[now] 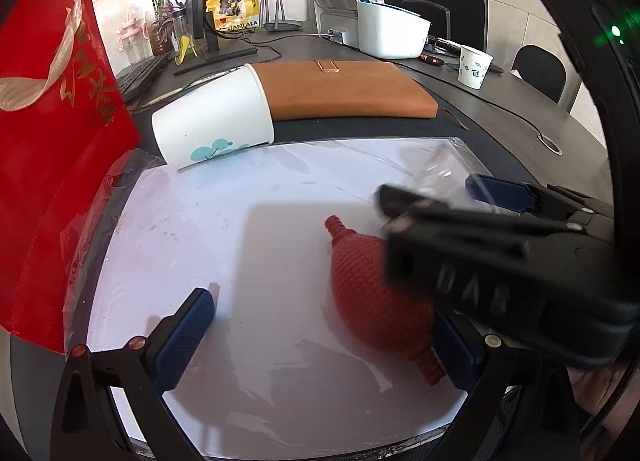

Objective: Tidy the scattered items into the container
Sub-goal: 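Grasp the red bulb with the left tool while the right tool grasps the clear lid, then lift the red bulb with the left tool while the right tool lifts the clear lid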

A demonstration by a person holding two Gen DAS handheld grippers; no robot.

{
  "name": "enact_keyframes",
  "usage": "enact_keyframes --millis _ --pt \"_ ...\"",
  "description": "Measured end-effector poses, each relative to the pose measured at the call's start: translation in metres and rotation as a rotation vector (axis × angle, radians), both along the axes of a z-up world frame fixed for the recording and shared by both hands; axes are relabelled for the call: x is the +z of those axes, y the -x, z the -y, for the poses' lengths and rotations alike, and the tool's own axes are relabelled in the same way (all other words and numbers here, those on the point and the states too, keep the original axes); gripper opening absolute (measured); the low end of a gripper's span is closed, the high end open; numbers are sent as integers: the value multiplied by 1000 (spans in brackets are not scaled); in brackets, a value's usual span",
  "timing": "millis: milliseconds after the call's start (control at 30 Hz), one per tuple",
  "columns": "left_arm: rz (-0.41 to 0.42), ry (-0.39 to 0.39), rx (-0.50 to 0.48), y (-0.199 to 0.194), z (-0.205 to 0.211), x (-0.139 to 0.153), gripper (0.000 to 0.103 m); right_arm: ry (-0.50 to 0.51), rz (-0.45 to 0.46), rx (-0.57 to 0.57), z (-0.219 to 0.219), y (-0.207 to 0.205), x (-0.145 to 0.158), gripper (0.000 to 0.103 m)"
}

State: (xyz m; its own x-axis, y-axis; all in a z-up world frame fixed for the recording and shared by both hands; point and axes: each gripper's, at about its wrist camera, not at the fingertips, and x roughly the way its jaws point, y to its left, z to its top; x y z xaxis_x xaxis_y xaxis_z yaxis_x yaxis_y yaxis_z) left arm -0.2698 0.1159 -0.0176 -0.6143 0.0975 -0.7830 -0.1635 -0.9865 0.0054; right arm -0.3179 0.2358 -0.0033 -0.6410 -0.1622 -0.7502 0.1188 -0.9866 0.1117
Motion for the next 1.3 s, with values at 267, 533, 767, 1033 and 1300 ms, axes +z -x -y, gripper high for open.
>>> enact_keyframes --millis 267,533,767,1033,1300 --pt "-29 37 6 -3 -4 3 103 33 -5 -18 -7 1 1 61" --pt "-67 32 -23 -8 -8 8 45 14 -5 -35 -5 2 0 61" --pt "-83 -30 -12 -8 2 12 44 32 -7 -42 -10 1 0 61" --pt "-101 -56 -21 -12 5 16 44 34 -7 -44 -10 2 0 61" --pt "-106 -66 -7 -14 7 16 41 14 -6 -48 -9 2 0 61"
